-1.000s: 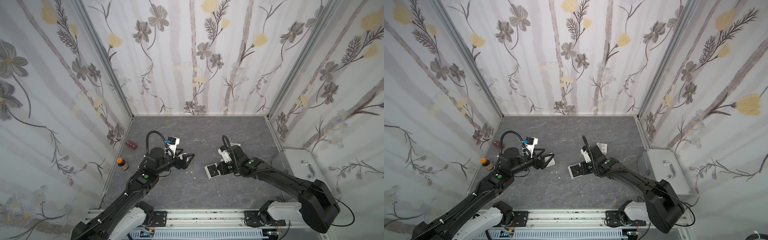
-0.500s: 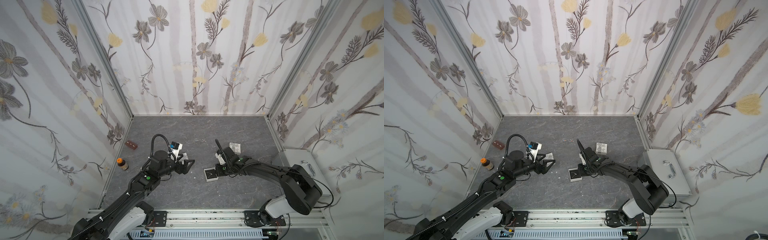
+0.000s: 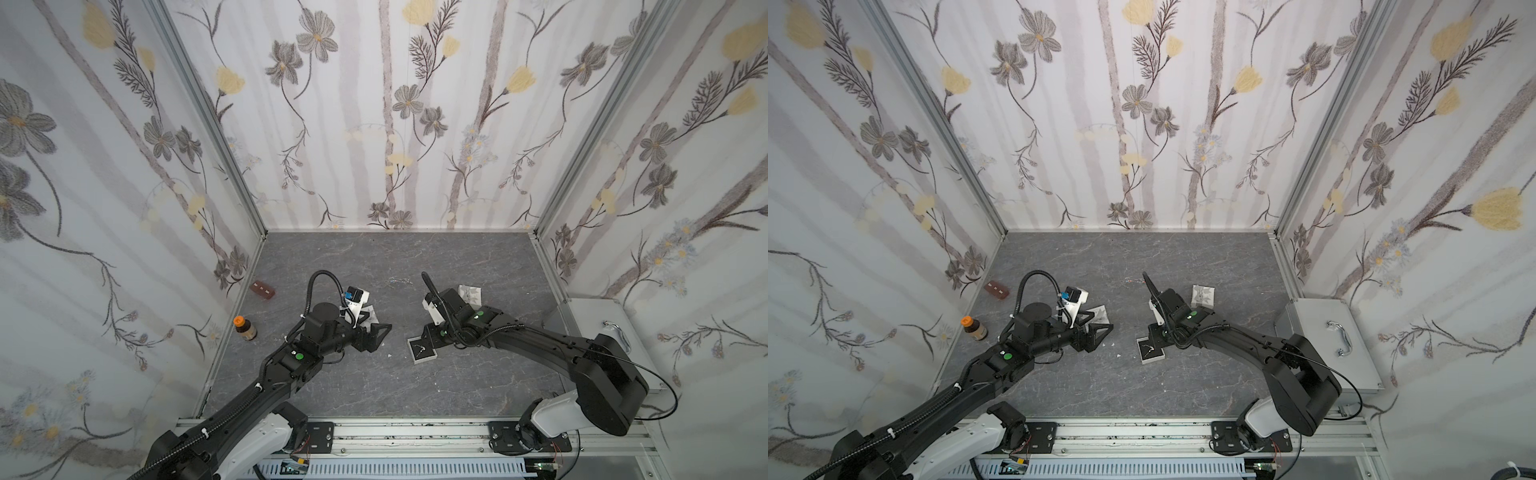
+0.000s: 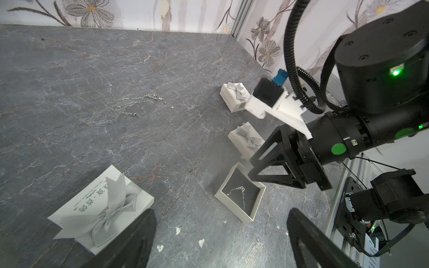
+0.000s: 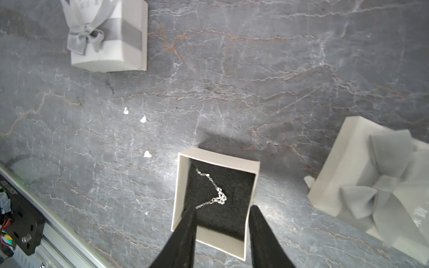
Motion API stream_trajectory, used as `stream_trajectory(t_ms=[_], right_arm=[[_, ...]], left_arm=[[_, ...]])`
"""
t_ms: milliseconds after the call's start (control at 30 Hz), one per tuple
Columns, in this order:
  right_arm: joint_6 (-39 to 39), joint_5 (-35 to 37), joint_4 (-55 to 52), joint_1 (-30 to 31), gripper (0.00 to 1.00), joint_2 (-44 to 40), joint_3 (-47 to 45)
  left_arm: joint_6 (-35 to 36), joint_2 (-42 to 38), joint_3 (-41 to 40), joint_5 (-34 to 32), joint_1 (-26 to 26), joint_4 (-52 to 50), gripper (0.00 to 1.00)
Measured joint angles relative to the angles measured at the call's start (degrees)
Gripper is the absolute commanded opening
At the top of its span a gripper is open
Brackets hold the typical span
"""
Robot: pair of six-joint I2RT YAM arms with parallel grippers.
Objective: Take the necklace out of the lift-off lid jewelry box
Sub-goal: Place the jewelry box at the center of the board, then take out the inner lining from the jewelry box.
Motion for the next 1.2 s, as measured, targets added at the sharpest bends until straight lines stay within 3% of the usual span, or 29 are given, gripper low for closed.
stream_trajectory(t_ms=[400, 933, 1200], right_arm=[[-4.0, 2.1, -1.7, 3.7, 0.38, 8.2, 3.3], [-4.9, 6.1, -1.5, 4.7, 0.35, 11.9, 4.1], [-4.9, 6.8, -0.4, 5.2, 0.25, 12.9, 3.6]], left_arm=[[1.1, -3.4, -1.2, -0.9, -0.3, -0.3, 0.89], [4.1, 0.1, -2.4, -3.8, -2.9, -0.9, 0.87], [4.5, 5.7, -3.9, -4.8, -5.3, 1.7, 0.85]])
